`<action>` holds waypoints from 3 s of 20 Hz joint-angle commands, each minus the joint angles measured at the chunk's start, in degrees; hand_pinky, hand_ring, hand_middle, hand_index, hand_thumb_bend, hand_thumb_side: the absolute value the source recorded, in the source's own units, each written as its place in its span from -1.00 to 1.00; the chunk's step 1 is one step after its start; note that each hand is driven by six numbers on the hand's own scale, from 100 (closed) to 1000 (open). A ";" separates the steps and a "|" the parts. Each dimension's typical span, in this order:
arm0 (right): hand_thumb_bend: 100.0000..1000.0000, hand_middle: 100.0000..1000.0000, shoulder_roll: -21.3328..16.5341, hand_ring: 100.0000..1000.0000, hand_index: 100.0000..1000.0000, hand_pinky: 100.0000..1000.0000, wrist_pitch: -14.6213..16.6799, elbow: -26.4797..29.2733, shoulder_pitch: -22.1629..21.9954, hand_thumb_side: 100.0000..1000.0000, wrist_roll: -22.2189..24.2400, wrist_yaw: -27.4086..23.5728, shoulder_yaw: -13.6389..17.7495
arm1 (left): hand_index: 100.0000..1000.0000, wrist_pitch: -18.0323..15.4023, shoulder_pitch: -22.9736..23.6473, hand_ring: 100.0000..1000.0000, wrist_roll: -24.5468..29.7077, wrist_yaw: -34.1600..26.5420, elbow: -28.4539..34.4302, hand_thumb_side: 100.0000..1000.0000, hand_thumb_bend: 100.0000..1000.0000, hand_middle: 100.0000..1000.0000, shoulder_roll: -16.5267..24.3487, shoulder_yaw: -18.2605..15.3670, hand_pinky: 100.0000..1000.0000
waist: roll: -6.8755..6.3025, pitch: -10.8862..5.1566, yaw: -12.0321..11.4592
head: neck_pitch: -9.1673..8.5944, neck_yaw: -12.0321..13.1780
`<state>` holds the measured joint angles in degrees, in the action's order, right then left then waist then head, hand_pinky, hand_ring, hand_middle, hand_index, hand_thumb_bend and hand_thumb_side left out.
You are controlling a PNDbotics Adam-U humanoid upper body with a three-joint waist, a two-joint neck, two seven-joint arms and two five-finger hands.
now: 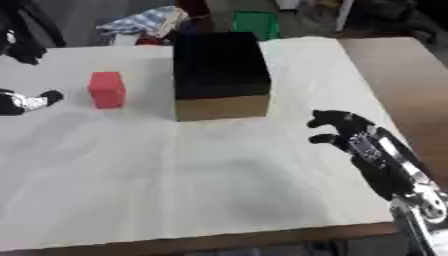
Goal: Pick up objects on the table and place them in the box.
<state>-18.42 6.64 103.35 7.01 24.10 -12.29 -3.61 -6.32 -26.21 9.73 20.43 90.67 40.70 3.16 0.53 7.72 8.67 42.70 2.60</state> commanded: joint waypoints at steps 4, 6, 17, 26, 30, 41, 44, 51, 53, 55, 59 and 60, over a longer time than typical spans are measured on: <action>-1.00 0.37 -1.01 1.00 0.60 0.48 0.02 0.50 0.16 0.50 0.39 -0.07 -0.16 | 0.35 -2.47 -8.18 0.12 3.98 4.62 -10.56 -0.84 0.14 0.06 3.14 3.02 0.28 | -0.20 -1.04 0.71 | -0.42 0.14; -1.00 0.37 -1.03 1.00 0.60 0.48 0.02 0.48 0.12 0.50 0.52 -0.08 -0.27 | 0.36 -3.50 -11.07 0.13 4.91 7.12 -14.67 -0.82 0.18 0.06 2.42 3.96 0.29 | -0.19 -1.12 0.99 | -0.40 0.18; -1.00 0.37 -1.13 1.00 0.60 0.48 0.01 0.38 0.05 0.50 0.91 -0.21 -0.64 | 0.37 -10.48 -21.26 0.15 8.32 17.84 -33.51 -0.75 0.24 0.08 -3.79 5.25 0.33 | -0.20 -1.39 2.34 | -0.29 0.45; -1.00 0.37 -1.12 1.00 0.60 0.48 -0.07 0.31 0.14 0.50 1.17 -0.25 -0.85 | 0.38 -11.78 -24.25 0.16 7.20 23.38 -40.63 -0.73 0.28 0.09 -6.86 3.76 0.33 | -0.36 -1.46 3.01 | -0.31 0.51; -1.00 0.37 -1.13 1.00 0.60 0.48 -0.08 0.28 0.16 0.50 1.27 -0.25 -0.91 | 0.38 -11.16 -25.08 0.16 5.29 26.26 -42.68 -0.73 0.30 0.09 -7.99 3.20 0.34 | -0.38 -1.47 3.26 | -0.32 0.61; -1.00 0.37 -1.01 1.00 0.60 0.48 -0.14 0.19 0.22 0.51 1.52 -0.08 -1.11 | 0.38 -10.18 -26.62 0.18 -0.79 31.96 -46.39 -0.72 0.29 0.08 -9.77 1.96 0.34 | -0.52 -1.07 4.18 | -0.38 0.88; -1.00 0.37 -1.00 1.00 0.60 0.47 -0.15 0.16 0.25 0.52 1.57 0.01 -1.15 | 0.38 -10.27 -26.90 0.19 -0.90 32.87 -47.53 -0.69 0.29 0.08 -9.85 1.75 0.35 | -0.55 -0.92 4.39 | -0.42 0.84; -1.00 0.37 -0.91 1.00 0.60 0.47 -0.15 0.12 0.27 0.52 1.64 0.15 -1.19 | 0.37 -9.86 -27.23 0.15 0.79 35.00 -50.47 -0.67 0.28 0.06 -9.83 0.56 0.34 | -0.55 -0.62 4.89 | -0.58 0.84; -1.00 0.37 -0.88 1.00 0.60 0.47 -0.14 0.10 0.23 0.52 1.63 0.20 -1.17 | 0.35 -9.66 -27.15 0.11 0.92 35.66 -51.04 -0.66 0.28 0.03 -9.81 0.39 0.33 | -0.54 -0.56 4.94 | -0.56 0.82; -1.00 0.37 -0.84 1.00 0.60 0.47 -0.14 0.09 0.24 0.52 1.63 0.22 -1.17 | 0.32 -9.38 -27.08 0.07 0.92 36.36 -51.46 -0.65 0.29 -0.02 -9.79 0.22 0.30 | -0.54 -0.52 4.96 | -0.54 0.78; -1.00 0.37 -0.81 1.00 0.60 0.47 -0.16 0.05 0.21 0.52 1.65 0.24 -1.15 | 0.21 -8.91 -26.89 -0.04 0.44 37.32 -51.79 -0.65 0.29 -0.13 -9.77 0.00 0.22 | -0.52 -0.52 4.91 | -0.53 0.71; -1.00 0.37 -0.80 1.00 0.60 0.47 -0.15 0.05 0.20 0.52 1.65 0.25 -1.15 | 0.16 -8.82 -26.84 -0.07 0.31 37.47 -51.82 -0.65 0.28 -0.17 -9.78 -0.01 0.19 | -0.51 -0.53 4.90 | -0.54 0.70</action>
<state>-18.45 6.29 103.01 6.60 25.45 -12.27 -4.98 -15.44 -52.50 10.04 57.22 39.04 29.73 3.56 -0.07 7.74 13.67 42.69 3.38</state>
